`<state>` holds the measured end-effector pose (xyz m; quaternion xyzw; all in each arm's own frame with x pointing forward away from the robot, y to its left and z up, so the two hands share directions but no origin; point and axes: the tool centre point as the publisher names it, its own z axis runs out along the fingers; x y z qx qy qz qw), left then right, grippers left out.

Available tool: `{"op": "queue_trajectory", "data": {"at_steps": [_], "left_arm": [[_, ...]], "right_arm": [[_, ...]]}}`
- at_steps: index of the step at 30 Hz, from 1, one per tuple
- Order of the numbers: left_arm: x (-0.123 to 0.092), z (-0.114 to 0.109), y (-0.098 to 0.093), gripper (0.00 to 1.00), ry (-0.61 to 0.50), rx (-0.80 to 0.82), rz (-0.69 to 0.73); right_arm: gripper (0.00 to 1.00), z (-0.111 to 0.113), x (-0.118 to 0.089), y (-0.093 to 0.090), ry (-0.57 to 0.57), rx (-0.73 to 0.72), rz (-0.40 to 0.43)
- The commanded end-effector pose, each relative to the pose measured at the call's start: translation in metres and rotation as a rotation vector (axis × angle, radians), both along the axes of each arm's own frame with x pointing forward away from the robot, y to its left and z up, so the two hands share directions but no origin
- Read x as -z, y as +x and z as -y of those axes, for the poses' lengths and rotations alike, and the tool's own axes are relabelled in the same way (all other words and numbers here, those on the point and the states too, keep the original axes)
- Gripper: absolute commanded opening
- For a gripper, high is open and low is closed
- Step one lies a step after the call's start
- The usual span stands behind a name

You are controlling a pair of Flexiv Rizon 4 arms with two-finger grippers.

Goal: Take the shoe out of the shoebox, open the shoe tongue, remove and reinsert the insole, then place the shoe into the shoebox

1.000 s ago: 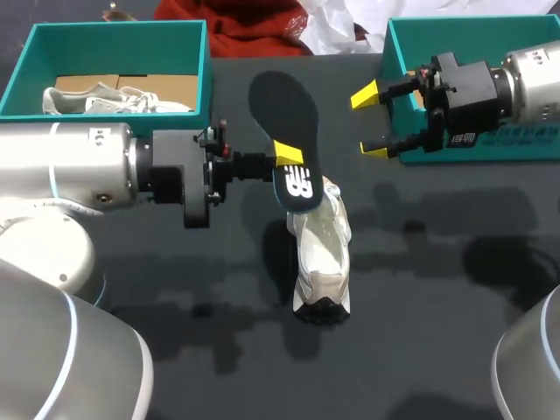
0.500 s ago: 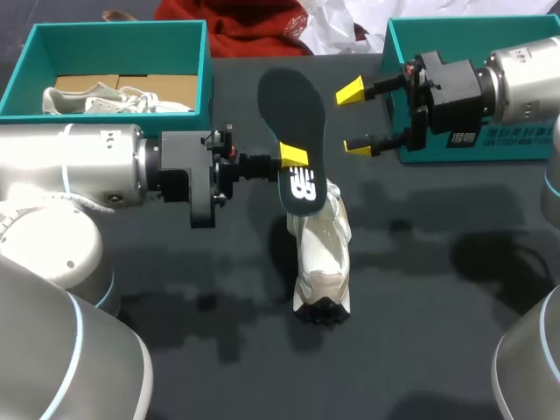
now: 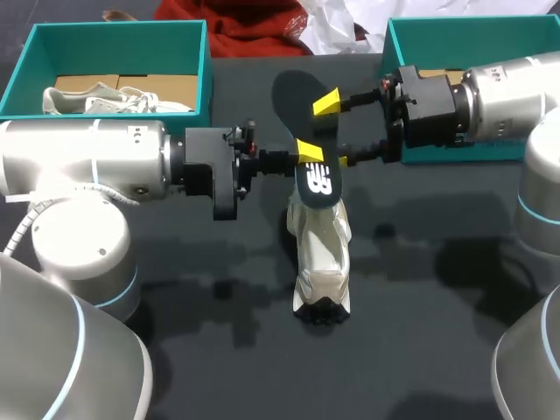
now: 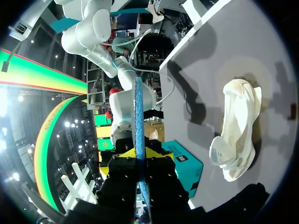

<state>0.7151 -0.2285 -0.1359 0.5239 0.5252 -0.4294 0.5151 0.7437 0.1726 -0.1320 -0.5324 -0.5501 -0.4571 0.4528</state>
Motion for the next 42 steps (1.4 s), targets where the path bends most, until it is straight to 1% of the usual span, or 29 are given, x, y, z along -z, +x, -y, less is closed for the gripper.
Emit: {"op": "queue_trajectory", "data": {"at_steps": [1,2,4,5,7,9,11,15,21,28,29,30,31,32,40,41,42], "left_arm": [[0.005,0.004,0.001,0.0,-0.003,-0.006,0.002],[0.005,0.004,0.001,0.0,-0.004,-0.009,0.001],[0.007,0.005,0.002,0.0,-0.005,-0.011,0.0],[0.007,0.005,0.002,0.0,-0.006,-0.012,-0.001],[0.009,0.006,0.001,0.0,-0.006,-0.013,-0.002],[0.01,0.007,0.0,0.0,-0.008,-0.011,-0.001],[0.01,0.007,-0.001,0.0,-0.008,-0.007,0.001],[0.011,0.008,-0.003,0.0,-0.01,-0.001,0.002],[0.013,0.008,-0.003,0.0,-0.015,-0.004,0.0],[0.013,0.009,-0.003,0.0,-0.019,-0.01,0.007],[0.013,0.009,-0.003,0.0,-0.02,-0.01,0.008],[0.013,0.01,-0.003,0.0,-0.02,-0.01,0.009],[0.013,0.01,-0.003,0.0,-0.02,-0.01,0.01],[0.013,0.01,-0.003,0.0,-0.021,-0.01,0.01],[0.016,0.013,-0.005,0.0,-0.019,-0.005,0.003],[0.015,0.012,-0.006,0.11,-0.021,-0.002,-0.002],[0.014,0.01,-0.007,0.68,-0.023,-0.002,-0.005]], "right_arm": [[0.92,-0.003,0.004,-0.004,0.015,0.015,-0.001],[0.89,-0.003,0.004,-0.004,0.017,0.016,-0.002],[0.77,-0.004,0.005,-0.003,0.019,0.021,-0.007],[0.69,-0.005,0.005,-0.003,0.02,0.022,-0.008],[0.62,-0.005,0.005,-0.003,0.024,0.024,-0.008],[0.49,-0.006,0.005,-0.003,0.03,0.027,-0.008],[0.46,-0.006,0.005,-0.003,0.033,0.03,-0.007],[0.45,-0.006,0.006,-0.003,0.04,0.034,-0.007],[0.4,-0.005,0.008,-0.002,0.049,0.033,-0.014],[0.27,-0.005,0.009,-0.002,0.057,0.03,-0.021],[0.24,-0.005,0.01,-0.002,0.057,0.029,-0.021],[0.18,-0.005,0.01,-0.002,0.057,0.029,-0.021],[0.07,-0.005,0.01,-0.002,0.058,0.028,-0.021],[0.0,-0.005,0.01,-0.002,0.058,0.028,-0.022],[0.0,-0.004,0.011,-0.002,0.068,0.023,-0.022],[0.0,-0.004,0.012,-0.002,0.07,0.021,-0.024],[0.0,-0.003,0.013,-0.002,0.072,0.019,-0.027]]}}
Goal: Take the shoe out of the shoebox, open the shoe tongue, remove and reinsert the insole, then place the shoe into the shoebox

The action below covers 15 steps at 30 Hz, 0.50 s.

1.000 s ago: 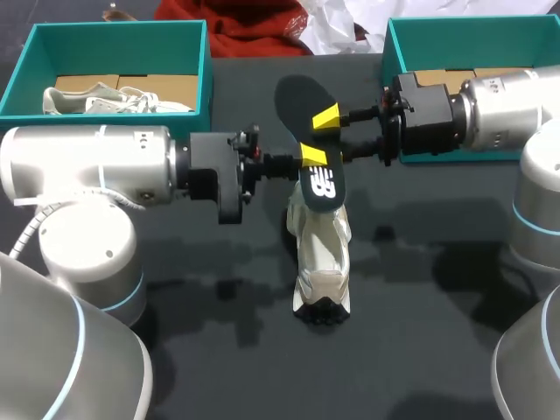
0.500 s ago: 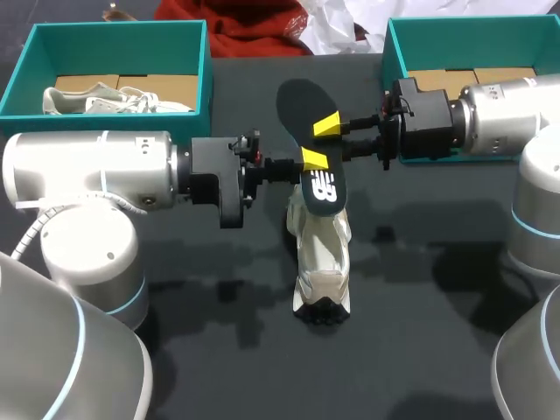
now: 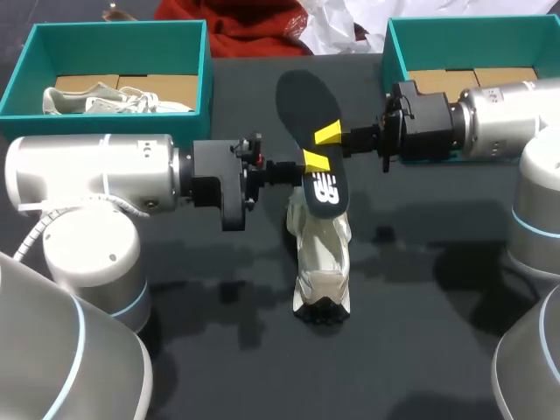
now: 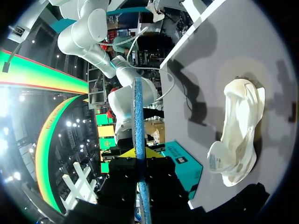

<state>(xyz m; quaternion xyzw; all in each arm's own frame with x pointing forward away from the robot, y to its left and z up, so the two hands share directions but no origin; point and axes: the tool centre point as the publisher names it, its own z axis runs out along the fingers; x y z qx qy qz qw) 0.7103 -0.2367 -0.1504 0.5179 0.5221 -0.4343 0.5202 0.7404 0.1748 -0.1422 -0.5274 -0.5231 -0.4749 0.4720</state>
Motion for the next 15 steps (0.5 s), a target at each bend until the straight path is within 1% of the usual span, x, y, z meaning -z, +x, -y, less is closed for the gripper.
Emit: {"op": "queue_trajectory", "data": {"at_steps": [1,4,10,12,14,15], "left_arm": [[-0.002,-0.001,-0.004,1.0,-0.006,0.001,-0.006],[-0.008,-0.016,-0.006,1.0,-0.018,-0.013,-0.011],[-0.021,-0.059,-0.004,1.0,-0.004,-0.051,-0.054],[-0.024,-0.073,-0.003,1.0,0.047,-0.04,-0.056],[-0.029,-0.086,-0.001,1.0,0.132,-0.01,-0.006],[-0.029,-0.086,-0.001,1.0,0.132,-0.01,-0.006]], "right_arm": [[0.0,0.0,0.004,0.001,0.006,-0.004,-0.007],[0.0,0.002,0.008,0.001,0.01,-0.004,-0.017],[0.0,0.005,0.016,-0.002,0.016,-0.007,-0.03],[0.0,0.006,0.019,-0.003,0.019,-0.007,-0.036],[0.0,0.006,0.021,-0.005,0.021,-0.005,-0.039],[0.0,0.006,0.021,-0.006,0.021,-0.002,-0.041]]}}
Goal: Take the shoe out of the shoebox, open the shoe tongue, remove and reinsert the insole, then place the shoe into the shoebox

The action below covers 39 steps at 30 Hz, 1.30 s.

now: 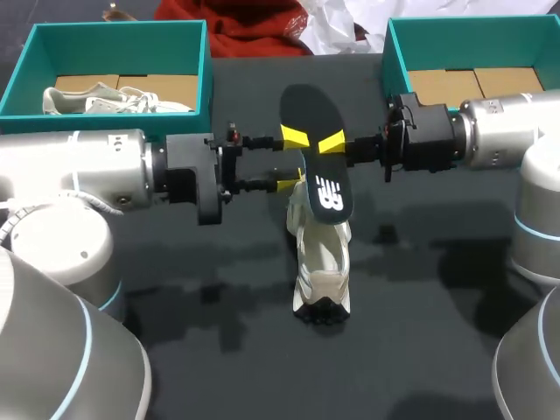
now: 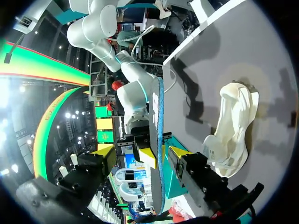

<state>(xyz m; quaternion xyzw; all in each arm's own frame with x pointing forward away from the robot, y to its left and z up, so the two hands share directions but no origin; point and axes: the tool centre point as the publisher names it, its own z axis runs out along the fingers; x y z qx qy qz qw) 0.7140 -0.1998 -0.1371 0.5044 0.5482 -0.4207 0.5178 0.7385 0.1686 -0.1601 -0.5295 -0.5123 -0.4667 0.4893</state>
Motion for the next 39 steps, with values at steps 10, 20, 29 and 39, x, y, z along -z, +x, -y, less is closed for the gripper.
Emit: {"op": "queue_trajectory", "data": {"at_steps": [10,20,29,39], "left_arm": [[-0.015,-0.049,-0.005,1.0,0.106,0.045,0.018],[-0.015,-0.049,-0.005,1.0,0.106,0.045,0.018],[-0.031,-0.033,0.008,1.0,0.343,0.041,-0.106],[-0.039,-0.039,0.021,1.0,0.494,-0.005,-0.135]], "right_arm": [[0.0,-0.002,0.016,-0.008,-0.003,-0.005,0.029],[0.0,0.0,0.019,-0.009,0.017,0.018,0.048],[0.0,-0.006,0.025,-0.015,0.007,0.01,0.031],[0.0,-0.005,0.033,-0.024,0.03,0.043,0.024]]}}
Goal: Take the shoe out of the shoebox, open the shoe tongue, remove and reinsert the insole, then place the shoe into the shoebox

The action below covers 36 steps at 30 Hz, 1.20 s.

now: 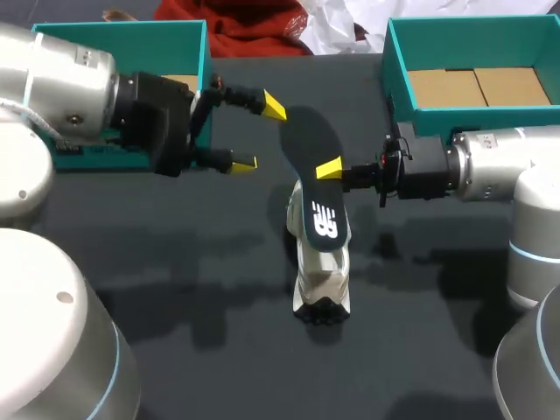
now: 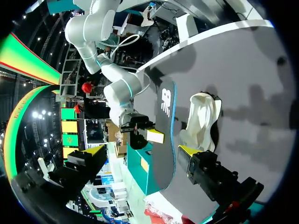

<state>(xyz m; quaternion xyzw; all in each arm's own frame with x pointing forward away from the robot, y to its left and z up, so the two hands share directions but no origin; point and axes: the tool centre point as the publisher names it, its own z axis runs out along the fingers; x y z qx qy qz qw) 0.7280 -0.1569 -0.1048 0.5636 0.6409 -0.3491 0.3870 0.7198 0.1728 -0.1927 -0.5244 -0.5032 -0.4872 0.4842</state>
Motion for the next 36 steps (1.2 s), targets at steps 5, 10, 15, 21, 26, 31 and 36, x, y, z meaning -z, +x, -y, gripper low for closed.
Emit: {"op": "queue_trajectory", "data": {"at_steps": [5,10,15,21,26,31,36], "left_arm": [[-0.007,0.004,0.007,1.0,0.143,-0.006,-0.015],[-0.015,0.008,0.013,1.0,0.169,0.005,-0.012],[-0.031,0.02,0.032,1.0,0.265,0.074,-0.026],[-0.043,0.035,0.047,1.0,0.423,0.122,-0.066],[-0.045,0.049,0.056,1.0,0.596,0.147,-0.121],[-0.038,0.063,0.06,1.0,0.767,0.182,-0.175],[-0.033,0.071,0.062,1.0,0.861,0.205,-0.194]], "right_arm": [[0.0,-0.001,0.001,-0.006,0.001,0.014,0.001],[0.0,-0.001,0.001,-0.006,0.001,0.014,0.001],[0.0,-0.001,0.001,-0.006,0.001,0.014,0.001],[0.0,-0.001,0.001,-0.006,0.001,0.014,0.001],[0.0,-0.001,0.001,-0.006,0.001,0.014,0.001],[0.0,-0.001,0.001,-0.006,0.001,0.014,0.001],[0.0,-0.001,0.001,-0.006,0.001,0.014,0.001]]}}
